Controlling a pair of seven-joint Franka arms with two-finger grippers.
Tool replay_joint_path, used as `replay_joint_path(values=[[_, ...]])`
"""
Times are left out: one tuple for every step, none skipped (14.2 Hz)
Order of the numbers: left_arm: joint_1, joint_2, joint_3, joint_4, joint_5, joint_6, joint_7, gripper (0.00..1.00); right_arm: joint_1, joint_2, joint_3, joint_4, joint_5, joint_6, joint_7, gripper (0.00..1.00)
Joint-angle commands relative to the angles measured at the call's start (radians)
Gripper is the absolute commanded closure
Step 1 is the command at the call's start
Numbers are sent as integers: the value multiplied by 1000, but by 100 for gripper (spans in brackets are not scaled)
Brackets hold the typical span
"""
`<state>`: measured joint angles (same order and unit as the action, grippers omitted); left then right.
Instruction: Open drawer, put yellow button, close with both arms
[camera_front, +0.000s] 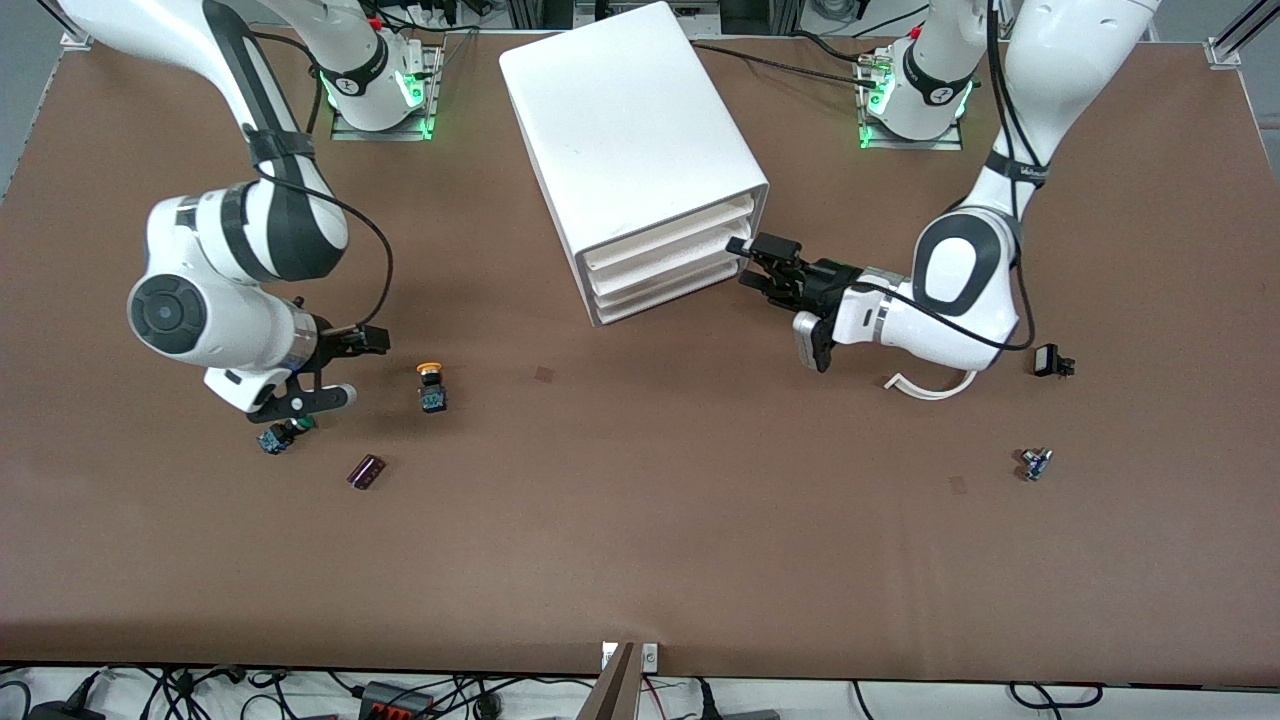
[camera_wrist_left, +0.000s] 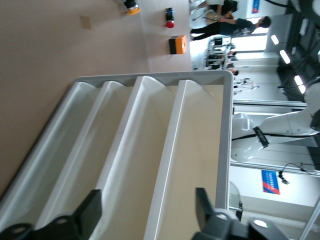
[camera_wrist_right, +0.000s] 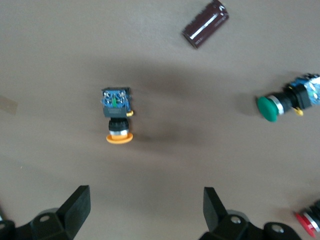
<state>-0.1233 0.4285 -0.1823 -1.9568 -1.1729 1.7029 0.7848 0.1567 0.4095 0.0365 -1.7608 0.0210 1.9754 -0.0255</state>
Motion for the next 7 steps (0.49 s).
replay_joint_path(values=[[14,-45,-42,-99,-88,21,76,27,23,29,-6,-5,2,78,44,0],[11,-45,-48,-111,-96,20,77,30,38,44,-6,-2,2,106,56,0],[8,-43,-60,-113,-97,21,77,35,56,66,-9,1,1,140,68,0],[8,-43,-74,-119,-97,21,77,37,63,84,-9,4,0,169,81,0],[8,-43,-75,-125,-97,21,77,40,64,103,-9,6,0,192,93,0],[8,-43,-75,-126,-97,20,77,47,66,118,-7,7,0,210,110,0],[8,-43,-77,-129,-97,20,77,55,76,132,-9,7,0,226,127,0]])
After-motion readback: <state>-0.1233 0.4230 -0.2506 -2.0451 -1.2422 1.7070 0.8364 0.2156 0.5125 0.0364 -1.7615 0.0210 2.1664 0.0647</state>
